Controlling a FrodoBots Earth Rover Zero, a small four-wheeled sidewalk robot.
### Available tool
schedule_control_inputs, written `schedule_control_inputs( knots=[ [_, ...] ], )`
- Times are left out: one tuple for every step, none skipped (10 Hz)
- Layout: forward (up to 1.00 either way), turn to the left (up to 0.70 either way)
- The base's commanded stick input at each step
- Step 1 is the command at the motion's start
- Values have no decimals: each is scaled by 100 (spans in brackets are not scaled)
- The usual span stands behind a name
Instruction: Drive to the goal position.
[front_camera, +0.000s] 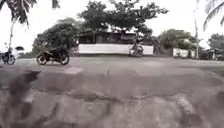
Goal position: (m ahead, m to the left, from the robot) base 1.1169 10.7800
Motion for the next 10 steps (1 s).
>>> schedule_control_inputs(
  knots=[
    [70,0],
    [70,0],
    [70,0],
    [70,0],
    [70,0],
    [70,0],
    [70,0],
    [70,0],
    [70,0],
    [70,0]
  ],
)
